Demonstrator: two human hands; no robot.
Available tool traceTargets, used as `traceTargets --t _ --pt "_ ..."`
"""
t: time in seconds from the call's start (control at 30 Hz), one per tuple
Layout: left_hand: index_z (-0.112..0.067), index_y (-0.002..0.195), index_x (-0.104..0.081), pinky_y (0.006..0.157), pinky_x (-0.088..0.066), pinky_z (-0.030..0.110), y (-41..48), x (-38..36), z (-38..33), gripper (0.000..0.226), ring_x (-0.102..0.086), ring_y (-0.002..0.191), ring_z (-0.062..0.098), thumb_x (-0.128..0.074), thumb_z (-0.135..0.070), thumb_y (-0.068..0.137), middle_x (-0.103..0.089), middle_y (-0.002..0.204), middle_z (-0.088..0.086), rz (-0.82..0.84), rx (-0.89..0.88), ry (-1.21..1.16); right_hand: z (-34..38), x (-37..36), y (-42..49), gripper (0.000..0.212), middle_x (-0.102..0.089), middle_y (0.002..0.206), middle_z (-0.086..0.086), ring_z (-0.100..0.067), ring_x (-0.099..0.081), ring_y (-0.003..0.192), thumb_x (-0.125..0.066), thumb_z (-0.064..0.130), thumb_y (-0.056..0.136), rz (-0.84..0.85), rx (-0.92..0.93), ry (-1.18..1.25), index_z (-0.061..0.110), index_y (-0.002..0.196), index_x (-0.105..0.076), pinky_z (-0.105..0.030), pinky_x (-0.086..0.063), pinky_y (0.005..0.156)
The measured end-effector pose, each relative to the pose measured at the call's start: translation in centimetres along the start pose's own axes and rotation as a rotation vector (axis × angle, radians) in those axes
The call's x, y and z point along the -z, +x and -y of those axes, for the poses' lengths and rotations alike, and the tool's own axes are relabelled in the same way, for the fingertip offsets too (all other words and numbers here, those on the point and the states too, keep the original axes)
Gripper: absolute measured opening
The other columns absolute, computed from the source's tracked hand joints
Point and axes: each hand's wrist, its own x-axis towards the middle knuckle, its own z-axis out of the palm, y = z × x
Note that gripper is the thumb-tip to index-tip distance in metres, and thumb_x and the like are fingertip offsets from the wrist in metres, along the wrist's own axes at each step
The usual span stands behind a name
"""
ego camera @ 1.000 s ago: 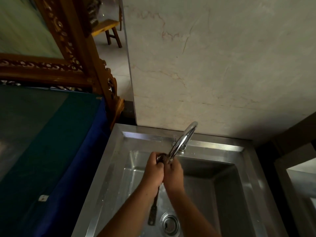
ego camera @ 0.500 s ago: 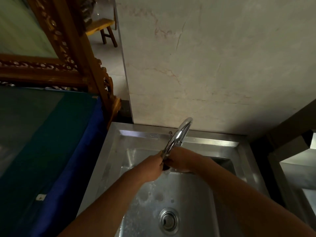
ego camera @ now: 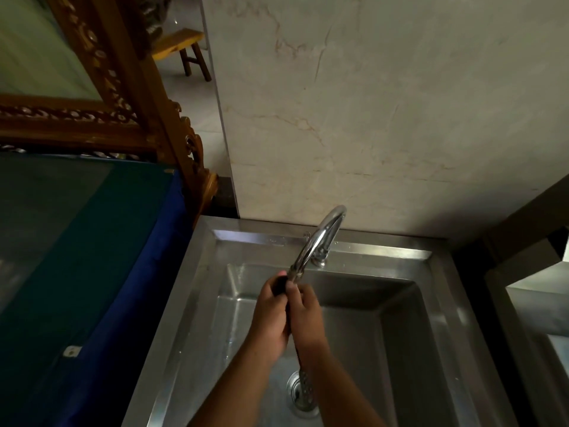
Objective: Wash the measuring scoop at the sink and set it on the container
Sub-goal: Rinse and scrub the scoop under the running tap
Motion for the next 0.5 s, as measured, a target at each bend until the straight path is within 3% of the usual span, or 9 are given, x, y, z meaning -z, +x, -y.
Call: traceTargets --t 0.07,0.17,0.27,0.33,0.43,0.5 --pt "-0.009 0.116 -0.062 0.078 -0.054 0.038 0.1 0.2 -0.3 0.025 -0.068 0.094 0.029 -0.053 -0.001 0.094 -0.070 0.100 0.018 -0.039 -0.002 -0.080 -0.4 0.3 -0.3 0.040 -0.073 0.086 -0.005 -0.020 -0.070 0.082 -0.043 0.048 0.099 0.086 -0.080 -0.008 0.017 0.094 -0.068 -0.039 -0.057 0.072" --pt "-0.006 0.108 -0.061 0.061 -0.050 0.033 0.1 0.4 -2.0 0.017 -0.065 0.072 0.021 -0.048 -0.002 0.097 -0.067 0.082 0.011 0.019 -0.020 -0.062 -0.3 1.8 -0.5 0.057 -0.066 0.060 0.004 -0.007 -0.063 0.058 -0.034 0.061 0.096 0.193 0.014 -0.237 0.023 0.072 -0.069 -0.028 -0.050 0.056" --pt "-0.010 0.102 -0.061 0.058 -0.055 0.036 0.4 -0.2 -3.5 0.018 -0.068 0.065 0.023 -0.044 -0.010 0.102 -0.071 0.078 0.012 0.001 0.009 0.240 0.6 3.7 0.5 0.043 -0.068 0.069 0.006 -0.010 -0.064 0.065 -0.042 0.047 0.099 0.250 0.185 -0.615 0.022 0.077 -0.069 -0.030 -0.050 0.066" --pt "-0.009 0.110 -0.059 0.057 -0.060 0.040 0.7 -0.3 -4.2 0.019 -0.070 0.069 0.028 -0.042 -0.015 0.103 -0.072 0.088 0.018 0.040 0.024 0.489 1.8 5.4 1.7 0.041 -0.069 0.073 0.003 -0.013 -0.063 0.064 -0.042 0.042 0.100 0.300 0.241 -0.809 0.018 0.079 -0.068 -0.027 -0.046 0.060" --pt "-0.012 0.115 -0.054 0.044 -0.051 0.028 1.1 0.6 -5.0 0.017 -0.062 0.050 0.019 -0.042 -0.014 0.103 -0.066 0.072 0.011 0.261 0.043 0.740 4.2 8.2 3.3 0.037 -0.061 0.070 0.004 -0.011 -0.057 0.061 -0.040 0.039 0.102 0.468 0.289 -1.062 0.022 0.074 -0.060 -0.020 -0.039 0.056" --pt "-0.015 0.113 -0.052 0.042 -0.044 0.024 1.2 0.9 -5.6 0.014 -0.053 0.045 0.013 -0.044 -0.012 0.101 -0.060 0.066 0.005 0.382 0.000 0.908 5.8 9.5 4.4 0.032 -0.066 0.081 0.000 -0.015 -0.063 0.073 -0.041 0.038 0.102 0.550 0.341 -1.213 0.019 0.088 -0.064 -0.023 -0.043 0.065"
